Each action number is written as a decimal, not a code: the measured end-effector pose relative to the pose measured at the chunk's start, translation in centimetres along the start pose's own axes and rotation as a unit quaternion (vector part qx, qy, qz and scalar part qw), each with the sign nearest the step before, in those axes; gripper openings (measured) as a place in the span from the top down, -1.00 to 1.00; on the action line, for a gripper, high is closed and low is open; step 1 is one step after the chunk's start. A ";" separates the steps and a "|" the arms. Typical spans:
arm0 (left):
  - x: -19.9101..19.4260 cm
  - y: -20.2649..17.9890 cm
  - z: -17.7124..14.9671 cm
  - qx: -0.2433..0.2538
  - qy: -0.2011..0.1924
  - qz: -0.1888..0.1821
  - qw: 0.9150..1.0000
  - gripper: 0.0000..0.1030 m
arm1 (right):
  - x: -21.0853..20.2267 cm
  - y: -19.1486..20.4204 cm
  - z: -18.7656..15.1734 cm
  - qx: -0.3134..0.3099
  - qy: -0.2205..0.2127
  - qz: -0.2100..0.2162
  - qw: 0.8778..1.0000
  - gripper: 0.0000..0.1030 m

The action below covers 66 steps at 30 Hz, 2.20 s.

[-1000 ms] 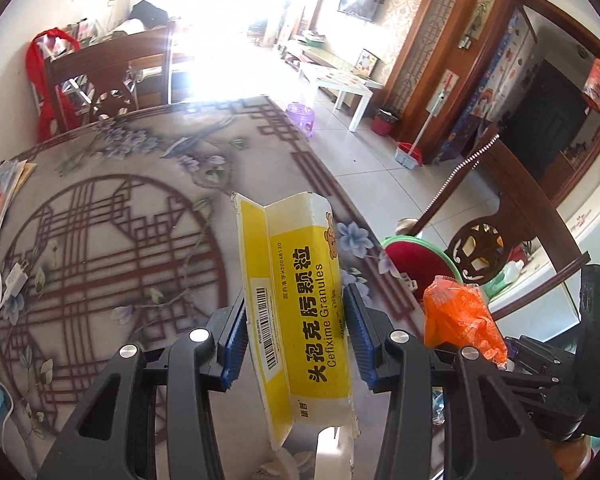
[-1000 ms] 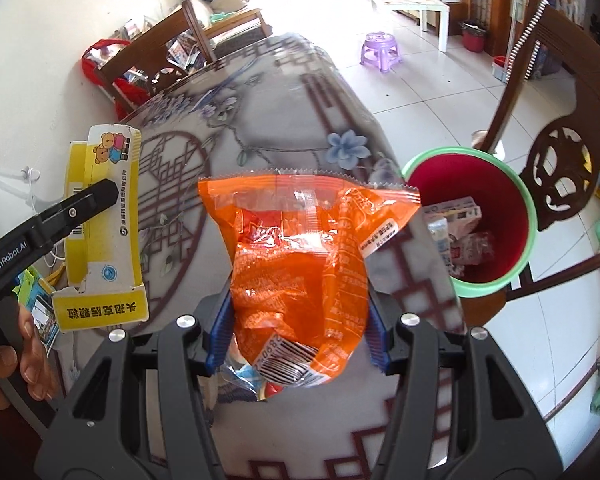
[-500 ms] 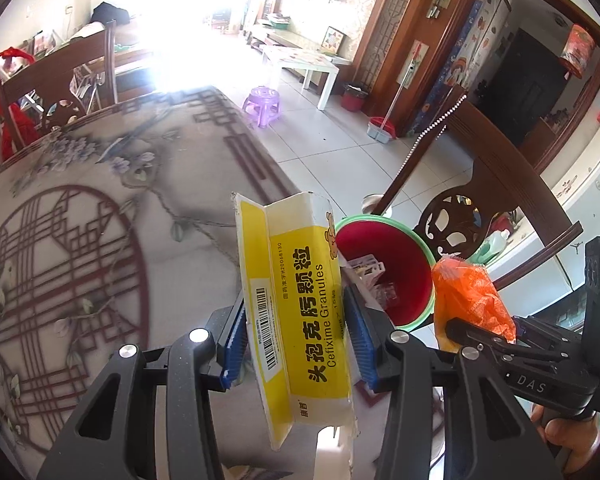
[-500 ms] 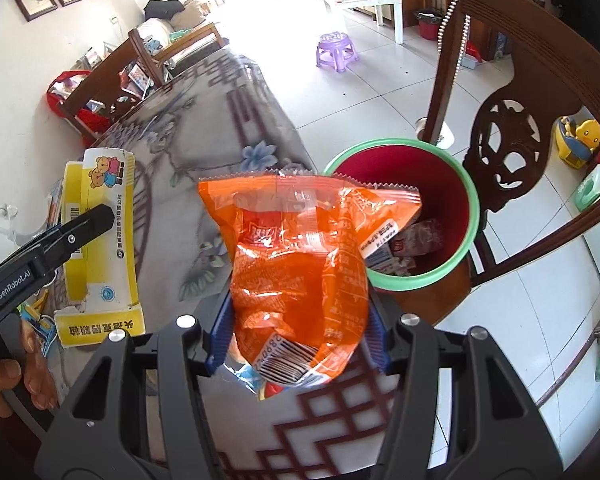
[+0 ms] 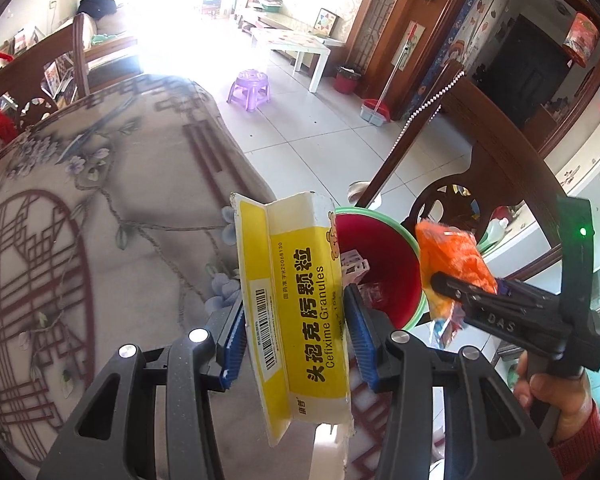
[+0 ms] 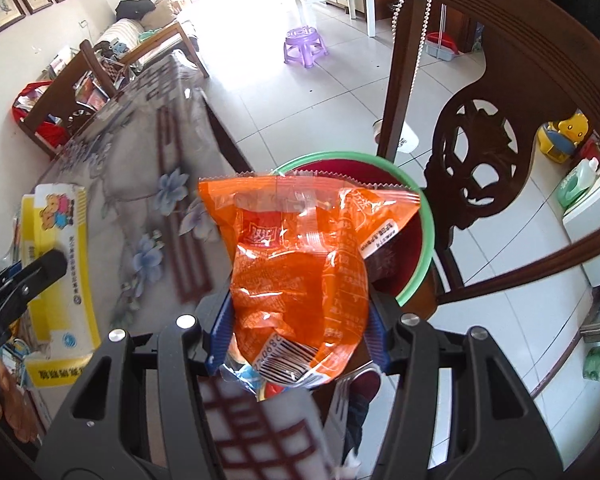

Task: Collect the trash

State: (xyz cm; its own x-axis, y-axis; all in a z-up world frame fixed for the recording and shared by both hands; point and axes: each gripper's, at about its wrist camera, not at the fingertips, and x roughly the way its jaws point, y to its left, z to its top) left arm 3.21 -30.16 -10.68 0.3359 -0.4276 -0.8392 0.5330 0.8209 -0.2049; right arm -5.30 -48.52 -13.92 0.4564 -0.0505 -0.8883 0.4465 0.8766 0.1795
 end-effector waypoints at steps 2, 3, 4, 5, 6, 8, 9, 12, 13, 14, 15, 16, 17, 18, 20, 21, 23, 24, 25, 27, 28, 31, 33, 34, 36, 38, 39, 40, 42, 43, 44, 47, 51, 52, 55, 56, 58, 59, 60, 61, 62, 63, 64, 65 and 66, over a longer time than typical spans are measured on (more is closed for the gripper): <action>1.0 -0.9 0.5 0.009 0.004 -0.001 1.000 0.17 | 0.8 -0.6 1.0 -0.002 -0.004 -0.002 1.000 -0.09; 1.5 -1.3 0.7 0.014 0.004 -0.001 1.000 0.17 | 1.3 -1.0 1.6 -0.001 -0.005 -0.004 1.000 -0.33; 2.1 -1.9 1.1 0.020 0.005 -0.003 1.000 0.17 | 1.5 -1.4 1.9 0.003 -0.005 -0.009 1.000 -0.50; 2.7 -2.3 1.4 0.025 0.007 -0.005 1.000 0.17 | 1.6 -1.7 2.2 0.007 -0.007 -0.015 1.000 -0.62; 3.2 -2.7 1.7 0.027 0.008 -0.014 1.000 0.17 | 1.4 -2.2 2.5 0.012 -0.014 -0.019 1.000 -0.62; 4.6 -3.9 2.3 0.038 0.016 -0.026 0.999 0.17 | 0.8 -2.8 2.6 0.017 -0.024 -0.027 0.999 -0.63; 5.2 -4.5 2.6 0.043 0.018 -0.034 0.998 0.17 | 0.5 -3.3 2.6 0.021 -0.029 -0.036 0.999 -0.67; 7.0 -6.3 3.4 0.061 0.023 -0.044 0.997 0.17 | -0.3 -4.9 2.1 0.036 -0.033 -0.049 0.998 -0.72; 7.8 -6.9 3.6 0.063 0.029 -0.049 0.996 0.17 | -0.6 -5.5 1.7 0.044 -0.032 -0.052 0.997 -0.72; 8.1 -7.2 3.8 0.065 0.031 -0.052 0.996 0.17 | -0.8 -6.0 1.5 0.049 -0.031 -0.056 0.997 -0.73; 8.5 -7.8 4.1 0.068 0.032 -0.056 0.996 0.16 | -1.0 -6.6 1.0 0.056 -0.029 -0.061 0.996 -0.74; 8.7 -8.2 4.3 0.071 0.032 -0.057 0.995 0.14 | -1.2 -7.1 0.6 0.063 -0.026 -0.065 0.996 -0.74; 8.9 -8.7 4.4 0.076 0.030 -0.059 0.995 0.10 | -1.4 -7.3 0.2 0.067 -0.025 -0.067 0.995 -0.74; 9.1 -9.0 4.4 0.080 0.029 -0.061 0.994 0.08 | -1.6 -7.7 -0.4 0.073 -0.023 -0.071 0.995 -0.74; 9.2 -9.8 4.5 0.091 0.028 -0.066 0.993 0.03 | -2.1 -8.2 -1.4 0.080 -0.020 -0.081 0.993 -0.74; 9.2 -10.0 4.5 0.094 0.027 -0.069 0.993 -0.14 | -2.3 -8.4 -1.9 0.083 -0.020 -0.085 0.993 -0.75; 8.6 -10.3 4.5 0.097 0.022 -0.071 0.993 -0.45 | -2.8 -8.7 -2.8 0.091 -0.018 -0.091 0.992 -0.75; 8.1 -10.1 4.5 0.095 0.017 -0.075 0.993 -0.45 | -3.1 -8.6 -3.2 0.094 -0.018 -0.093 0.991 -0.75; 7.4 -9.8 4.5 0.091 0.012 -0.080 0.993 -0.46 | -3.4 -8.6 -3.6 0.096 -0.019 -0.095 0.991 -0.75; 6.1 -9.0 4.2 0.083 0.005 -0.083 0.993 -0.55 | -4.1 -8.2 -4.3 0.096 -0.022 -0.097 0.990 -0.75; 5.2 -8.3 4.0 0.076 0.000 -0.084 0.994 -0.57 | -4.4 -7.7 -4.7 0.094 -0.024 -0.099 0.990 -0.75; 2.5 -5.4 3.3 0.051 -0.012 -0.082 0.995 -0.59 | -4.9 -6.1 -5.3 0.083 -0.029 -0.099 0.991 -0.81; 0.6 -3.6 2.8 0.041 -0.028 -0.070 0.996 -0.61 | -5.2 -4.2 -5.6 0.072 -0.038 -0.091 0.993 -0.89; -0.7 -2.3 2.4 0.036 -0.040 -0.062 0.997 -0.65 | -5.3 -3.2 -5.7 0.068 -0.043 -0.085 0.993 -0.91; -3.4 0.1 1.7 0.027 -0.071 -0.047 0.996 -0.84 | -5.6 -1.1 -5.9 0.062 -0.057 -0.063 0.994 -0.91; -6.2 2.2 0.9 0.023 -0.108 -0.038 0.993 -0.84 | -5.9 1.3 -6.3 0.057 -0.071 -0.042 0.995 -0.91; -7.4 3.0 0.7 0.023 -0.125 -0.038 0.991 -0.84 | -6.0 2.3 -6.4 0.054 -0.077 -0.034 0.995 -0.91; -9.2 4.2 0.2 0.022 -0.149 -0.041 0.988 -0.84 | -6.2 3.4 -6.5 0.049 -0.085 -0.025 0.995 -0.91; -11.8 5.7 -0.6 0.019 -0.180 -0.042 0.983 -0.85 | -7.3 6.2 -7.1 0.031 -0.119 -0.018 0.992 -0.91; -13.3 6.7 -1.1 0.017 -0.200 -0.037 0.979 -0.85 | -7.8 7.2 -7.3 0.022 -0.139 -0.021 0.990 -0.91; -14.6 7.5 -1.7 0.015 -0.216 -0.030 0.976 -0.85 | -8.9 8.8 -7.9 0.009 -0.174 -0.025 0.984 -0.91; -18.3 9.3 -3.2 0.011 -0.271 0.011 0.962 -0.85 | -12.2 12.0 -9.6 -0.018 -0.283 -0.028 0.958 -0.91; -21.7 10.7 -4.7 0.007 -0.337 0.074 0.939 -0.85 | -14.7 15.4 -11.5 -0.039 -0.396 -0.031 0.917 -0.91; -22.3 11.2 -5.0 -0.001 -0.342 0.072 0.937 -0.85 | -14.7 16.0 -11.4 -0.041 -0.395 -0.030 0.917 -0.91; -23.3 12.3 -5.2 -0.029 -0.336 0.060 0.940 -0.85 | -14.4 17.6 -11.0 -0.049 -0.363 -0.008 0.931 -0.91; -23.2 12.6 -5.2 -0.038 -0.331 0.060 0.941 -0.85 | -14.3 18.0 -11.1 -0.049 -0.360 -0.007 0.932 -0.91; -22.8 13.4 -5.0 -0.056 -0.311 0.051 0.947 -0.85 | -14.4 18.6 -11.3 -0.048 -0.358 -0.013 0.932 -0.91; -22.5 13.5 -5.3 -0.060 -0.303 0.047 0.950 -0.85 | -14.3 18.9 -11.3 -0.050 -0.355 -0.019 0.933 -0.91; -22.3 13.6 -5.4 -0.064 -0.298 0.047 0.951 -0.85 | -14.5 19.1 -11.5 -0.053 -0.351 -0.024 0.934 -0.91; -22.1 13.7 -5.7 -0.068 -0.292 0.049 0.953 -0.85 | -14.4 19.3 -11.5 -0.058 -0.346 -0.029 0.936 -0.91; -22.0 13.8 -5.8 -0.070 -0.289 0.050 0.954 -0.85 | -14.4 19.3 -11.6 -0.062 -0.343 -0.033 0.937 -0.91; -22.2 14.0 -6.1 -0.070 -0.287 0.051 0.954 -0.85 | -14.5 19.5 -11.8 -0.063 -0.343 -0.033 0.937 -0.91; -22.1 14.0 -6.2 -0.071 -0.284 0.052 0.955 -0.85 | -14.6 19.5 -11.9 -0.064 -0.341 -0.034 0.937 -0.91; -22.2 13.9 -6.2 -0.072 -0.283 0.052 0.955 -0.85 | -14.6 19.5 -11.8 -0.064 -0.337 -0.035 0.939 -0.91; -22.1 14.0 -6.2 -0.071 -0.280 0.051 0.956 -0.85 | -14.7 19.6 -11.9 -0.064 -0.335 -0.035 0.939 -0.91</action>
State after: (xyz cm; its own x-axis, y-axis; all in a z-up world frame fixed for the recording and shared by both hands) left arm -1.60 -6.88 1.92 0.7651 -0.4460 -0.4645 0.3777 0.8950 -0.2373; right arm -12.38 -24.95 -2.38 0.8303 -0.3627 -0.4231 0.4172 0.9079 0.0403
